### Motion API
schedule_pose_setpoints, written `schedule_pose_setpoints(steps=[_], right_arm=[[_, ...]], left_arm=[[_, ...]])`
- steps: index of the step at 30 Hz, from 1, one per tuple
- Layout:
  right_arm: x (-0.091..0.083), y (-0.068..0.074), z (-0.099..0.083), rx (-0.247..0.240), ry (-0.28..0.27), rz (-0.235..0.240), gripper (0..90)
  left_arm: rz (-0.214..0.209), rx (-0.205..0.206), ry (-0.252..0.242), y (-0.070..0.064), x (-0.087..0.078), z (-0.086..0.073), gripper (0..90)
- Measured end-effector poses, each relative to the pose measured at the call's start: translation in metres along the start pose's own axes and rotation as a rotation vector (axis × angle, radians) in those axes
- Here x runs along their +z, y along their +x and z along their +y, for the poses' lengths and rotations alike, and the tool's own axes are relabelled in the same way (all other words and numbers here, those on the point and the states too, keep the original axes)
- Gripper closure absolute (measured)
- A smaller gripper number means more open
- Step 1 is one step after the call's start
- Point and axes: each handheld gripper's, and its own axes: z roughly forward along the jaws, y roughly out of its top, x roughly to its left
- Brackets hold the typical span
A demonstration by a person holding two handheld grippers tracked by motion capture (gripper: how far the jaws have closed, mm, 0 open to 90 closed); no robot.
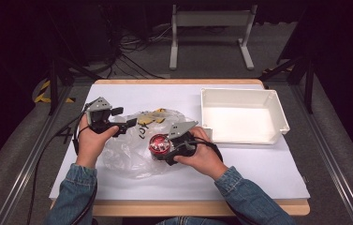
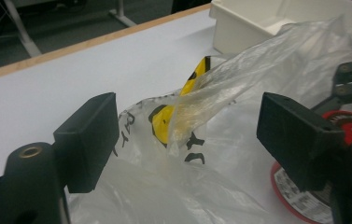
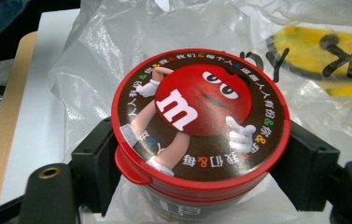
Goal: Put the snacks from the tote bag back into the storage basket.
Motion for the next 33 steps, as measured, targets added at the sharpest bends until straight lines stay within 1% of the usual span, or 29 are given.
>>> schedule_pose_setpoints(steps=[1, 2, 4, 5, 6, 7, 8, 11, 14, 17, 20, 21, 23, 24, 25, 27, 30, 33], right_arm=[[-0.001, -0.001, 0.002, -0.004, 0.001, -0.002, 25.0], [-0.002, -0.001, 0.005, -0.005, 0.001, -0.005, 25.1], [-0.004, -0.002, 0.008, -0.006, -0.003, -0.007, 25.0], [-0.006, -0.003, 0.010, -0.005, -0.006, -0.007, 25.0], [-0.006, -0.003, 0.010, -0.005, -0.006, -0.007, 25.0], [-0.007, -0.004, 0.012, -0.005, -0.007, -0.004, 25.0], [-0.010, -0.006, 0.016, -0.008, -0.007, -0.002, 25.0], [-0.012, -0.007, 0.019, -0.012, -0.006, -0.003, 25.0], [-0.016, -0.009, 0.024, -0.007, -0.009, 0.009, 25.0], [-0.021, -0.011, 0.028, -0.004, -0.017, 0.010, 25.0], [-0.026, -0.014, 0.032, 0.001, -0.021, 0.013, 25.0], [-0.027, -0.015, 0.033, -0.001, -0.018, 0.015, 25.0], [-0.030, -0.016, 0.037, -0.002, -0.006, 0.018, 25.0], [-0.032, -0.017, 0.038, -0.004, -0.003, 0.018, 25.0], [-0.033, -0.017, 0.040, -0.006, 0.000, 0.020, 25.0], [-0.037, -0.018, 0.043, -0.003, -0.006, 0.025, 25.0], [-0.041, -0.020, 0.047, 0.003, -0.016, 0.032, 25.0], [-0.046, -0.022, 0.052, 0.005, -0.023, 0.029, 25.0]], left_arm=[[0.003, 0.001, -0.008, -0.002, -0.004, 0.001, 20.2], [0.001, 0.009, -0.022, -0.005, -0.012, 0.004, 18.3], [-0.007, 0.016, -0.038, -0.008, -0.021, 0.007, 16.9], [-0.009, 0.019, -0.045, -0.010, -0.024, 0.008, 16.7], [-0.009, 0.019, -0.045, -0.010, -0.024, 0.008, 16.7], [-0.014, 0.033, -0.046, -0.012, -0.027, 0.008, 16.7], [-0.020, 0.053, -0.030, -0.015, -0.029, 0.008, 16.5], [-0.028, 0.054, -0.015, -0.017, -0.032, 0.006, 16.2], [-0.029, 0.061, -0.006, -0.017, -0.036, 0.004, 15.4], [-0.031, 0.046, -0.001, -0.015, -0.041, 0.002, 14.6], [-0.034, 0.049, 0.003, -0.014, -0.044, 0.000, 14.1], [-0.040, 0.040, 0.006, -0.014, -0.046, -0.001, 14.0], [-0.054, 0.048, 0.013, -0.012, -0.046, -0.003, 13.9], [-0.060, 0.039, 0.020, -0.012, -0.047, -0.004, 13.9], [-0.063, 0.040, 0.031, -0.012, -0.047, -0.005, 14.0], [-0.068, 0.031, 0.038, -0.011, -0.047, -0.008, 13.9], [-0.069, 0.036, 0.046, -0.011, -0.047, -0.009, 13.7], [-0.072, 0.046, 0.051, -0.011, -0.048, -0.009, 13.3]])
